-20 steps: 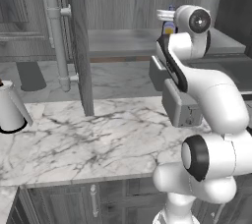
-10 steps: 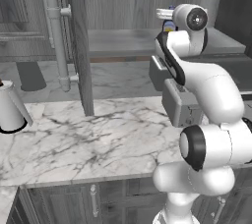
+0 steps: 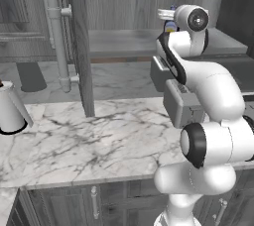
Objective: Take 2 condiments from the cabinet and move them on the counter near the stove.Make sure the condiments are lined up with each other, next to each other.
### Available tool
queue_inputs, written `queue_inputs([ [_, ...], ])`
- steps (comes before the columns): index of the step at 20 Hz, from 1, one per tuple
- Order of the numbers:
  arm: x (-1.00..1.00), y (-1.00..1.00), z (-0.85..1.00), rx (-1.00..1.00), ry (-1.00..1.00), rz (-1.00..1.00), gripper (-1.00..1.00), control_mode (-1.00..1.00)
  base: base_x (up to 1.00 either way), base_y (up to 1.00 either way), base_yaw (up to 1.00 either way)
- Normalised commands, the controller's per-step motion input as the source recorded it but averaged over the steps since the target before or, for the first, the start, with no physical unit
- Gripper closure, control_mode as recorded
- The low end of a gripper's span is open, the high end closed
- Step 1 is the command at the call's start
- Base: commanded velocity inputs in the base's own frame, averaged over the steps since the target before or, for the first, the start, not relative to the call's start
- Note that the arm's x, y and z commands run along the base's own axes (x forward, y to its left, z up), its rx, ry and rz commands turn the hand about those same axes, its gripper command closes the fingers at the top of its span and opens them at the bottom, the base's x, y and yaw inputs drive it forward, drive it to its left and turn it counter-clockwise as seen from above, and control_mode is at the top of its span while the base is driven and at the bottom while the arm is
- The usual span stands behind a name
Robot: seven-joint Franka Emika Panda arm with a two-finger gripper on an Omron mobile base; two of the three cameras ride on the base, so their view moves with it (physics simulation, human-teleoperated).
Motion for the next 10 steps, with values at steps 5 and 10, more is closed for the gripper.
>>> queue_inputs([
  [5, 0.06, 0.00, 0.00, 0.00, 0.00, 0.00, -1.00, -1.00, 0.00, 0.00, 0.00],
  [10, 0.12, 0.00, 0.00, 0.00, 0.00, 0.00, -1.00, -1.00, 0.00, 0.00, 0.00],
])
